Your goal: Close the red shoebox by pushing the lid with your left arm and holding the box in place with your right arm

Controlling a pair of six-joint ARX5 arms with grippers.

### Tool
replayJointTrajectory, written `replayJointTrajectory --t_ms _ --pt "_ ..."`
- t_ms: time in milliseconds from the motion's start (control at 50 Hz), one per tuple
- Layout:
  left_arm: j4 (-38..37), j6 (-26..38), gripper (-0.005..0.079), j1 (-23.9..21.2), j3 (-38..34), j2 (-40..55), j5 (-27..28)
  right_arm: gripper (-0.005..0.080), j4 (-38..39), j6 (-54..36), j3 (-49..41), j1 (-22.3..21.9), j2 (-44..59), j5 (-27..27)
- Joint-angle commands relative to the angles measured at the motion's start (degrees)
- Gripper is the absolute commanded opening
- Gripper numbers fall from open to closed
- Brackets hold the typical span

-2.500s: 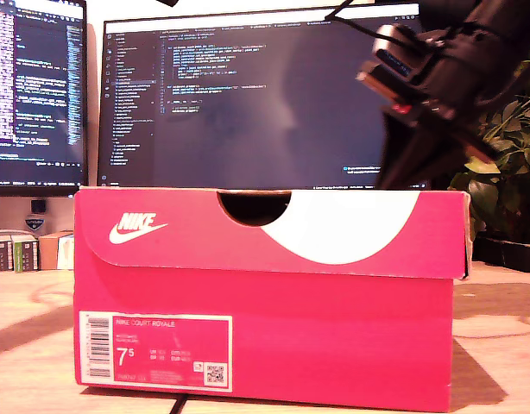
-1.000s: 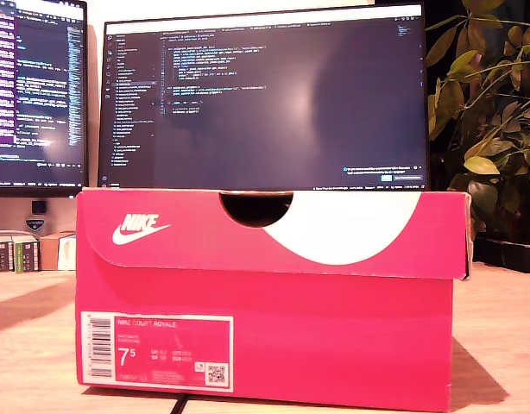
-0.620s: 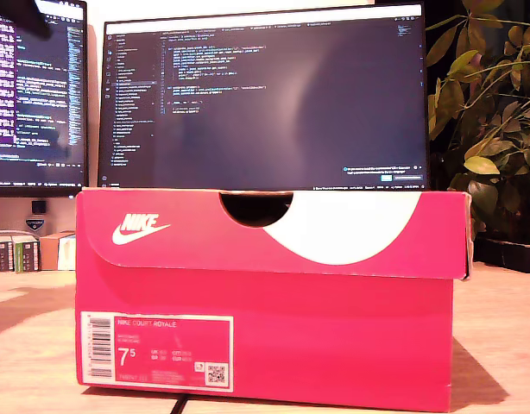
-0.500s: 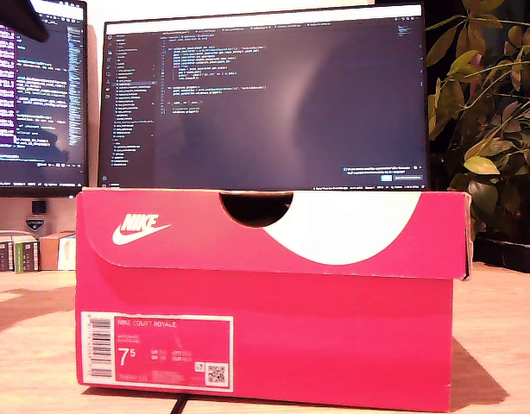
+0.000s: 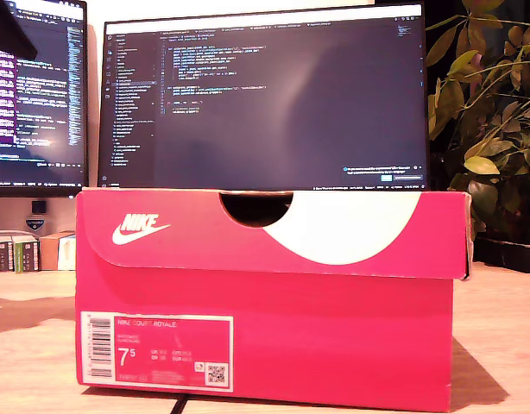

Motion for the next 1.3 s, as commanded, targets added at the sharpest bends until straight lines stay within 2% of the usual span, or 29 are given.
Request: replayJointTrajectory --t_ms 0,180,360,460,680,840,1000,1280 --pt "3.48 0.07 -0.0019 0.17 -2.73 -0.94 0.74 -0.0012 2.82 0.26 -2.97 -0.04 0.22 -0.17" --pt "9.92 0.07 -0.0019 0.17 -6.86 -0.87 0.68 -0.0012 5.64 -0.07 -7.23 -0.07 0.22 -0.17" --pt "12.98 -0.28 -0.0019 0.17 -9.35 -0.85 0.87 -0.0012 7.63 0.09 -9.46 -0.09 0.5 -0.11" --pt "17.88 -3.34 -0.0019 0.17 -12.15 -0.85 1.4 -0.0012 8.2 0.68 -10.82 -0.09 0.5 0.31" --pt "22.05 -4.66 -0.0019 -0.13 -18.05 -0.83 1.42 -0.0013 12.04 3.06 -15.06 -0.09 0.42 2.03" --pt "29.24 -6.01 -0.0019 -1.4 -22.58 -0.9 1.31 -0.0012 16.22 3.41 -17.88 -0.07 -1.4 3.89" --pt "32.11 -7.52 -0.0019 -2.89 -25.16 -0.9 0.42 -0.0013 15.17 2.93 -18.8 -0.07 -8.37 4.72" --pt "33.16 -7.34 -0.0019 -3.63 -25.9 -0.87 -0.98 -0.0012 4.72 0.5 -18.88 -0.07 -20.55 5.79"
